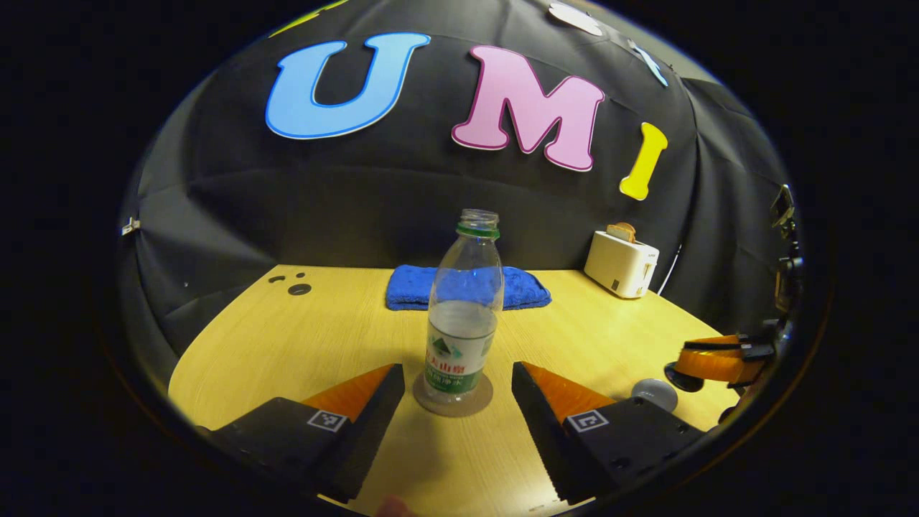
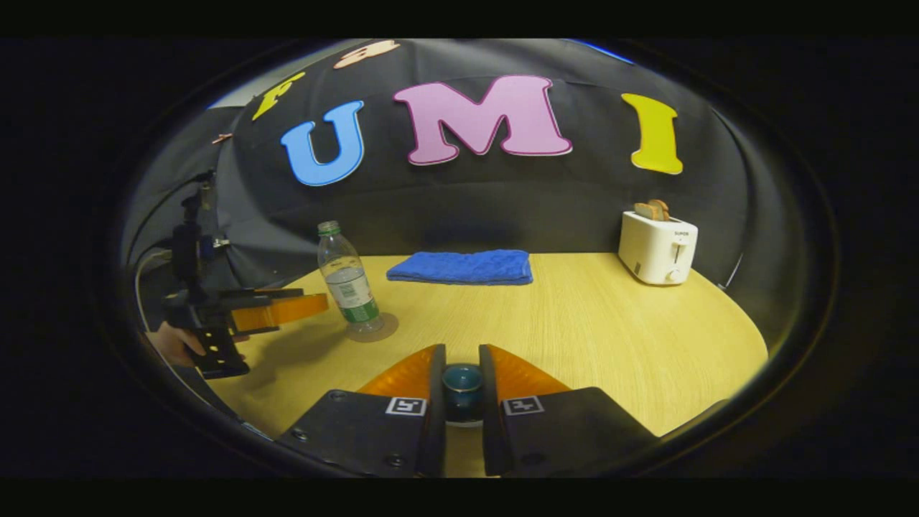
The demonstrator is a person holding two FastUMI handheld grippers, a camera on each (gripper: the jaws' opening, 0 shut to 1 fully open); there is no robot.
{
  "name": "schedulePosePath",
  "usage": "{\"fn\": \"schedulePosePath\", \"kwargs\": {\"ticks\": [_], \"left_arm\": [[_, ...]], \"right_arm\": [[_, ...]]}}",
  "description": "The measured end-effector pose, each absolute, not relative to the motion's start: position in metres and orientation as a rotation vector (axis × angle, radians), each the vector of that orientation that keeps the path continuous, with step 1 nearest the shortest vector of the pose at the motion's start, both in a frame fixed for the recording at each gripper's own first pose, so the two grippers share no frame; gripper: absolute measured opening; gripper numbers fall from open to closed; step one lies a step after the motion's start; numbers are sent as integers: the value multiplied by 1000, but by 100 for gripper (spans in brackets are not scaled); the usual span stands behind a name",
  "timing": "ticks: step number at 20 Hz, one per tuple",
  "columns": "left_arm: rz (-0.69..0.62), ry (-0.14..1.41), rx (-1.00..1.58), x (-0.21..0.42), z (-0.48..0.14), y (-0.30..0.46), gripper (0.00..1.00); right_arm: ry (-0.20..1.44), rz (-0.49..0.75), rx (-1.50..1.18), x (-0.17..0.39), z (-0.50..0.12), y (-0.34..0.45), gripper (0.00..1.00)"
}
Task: Open the teacup lid with one hand, grasp the water bottle and pour water into the teacup with the other hand; after pouring, place the water bottle on the coaster and then close the teacup lid.
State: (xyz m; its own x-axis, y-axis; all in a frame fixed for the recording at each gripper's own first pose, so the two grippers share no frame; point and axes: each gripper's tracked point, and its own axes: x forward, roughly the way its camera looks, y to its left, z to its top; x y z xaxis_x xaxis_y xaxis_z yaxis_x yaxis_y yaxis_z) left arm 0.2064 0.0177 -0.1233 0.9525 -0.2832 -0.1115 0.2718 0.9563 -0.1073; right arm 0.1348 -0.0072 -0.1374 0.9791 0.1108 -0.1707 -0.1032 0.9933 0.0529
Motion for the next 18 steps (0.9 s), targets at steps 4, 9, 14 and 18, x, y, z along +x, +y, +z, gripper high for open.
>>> {"fn": "schedulePosePath", "kwargs": {"ticks": [4, 9, 14, 18], "left_arm": [[-254, 134, -114, 174, -127, 32, 94], [-216, 186, -240, 153, -140, 45, 95], [-167, 209, -343, 144, -146, 59, 96], [-158, 213, -353, 142, -146, 59, 96]], "right_arm": [[143, 117, 9, 142, -149, -4, 24], [157, 117, -20, 147, -169, -4, 24], [150, 116, -80, 148, -181, -7, 19], [146, 118, -93, 147, -186, -7, 23]]}}
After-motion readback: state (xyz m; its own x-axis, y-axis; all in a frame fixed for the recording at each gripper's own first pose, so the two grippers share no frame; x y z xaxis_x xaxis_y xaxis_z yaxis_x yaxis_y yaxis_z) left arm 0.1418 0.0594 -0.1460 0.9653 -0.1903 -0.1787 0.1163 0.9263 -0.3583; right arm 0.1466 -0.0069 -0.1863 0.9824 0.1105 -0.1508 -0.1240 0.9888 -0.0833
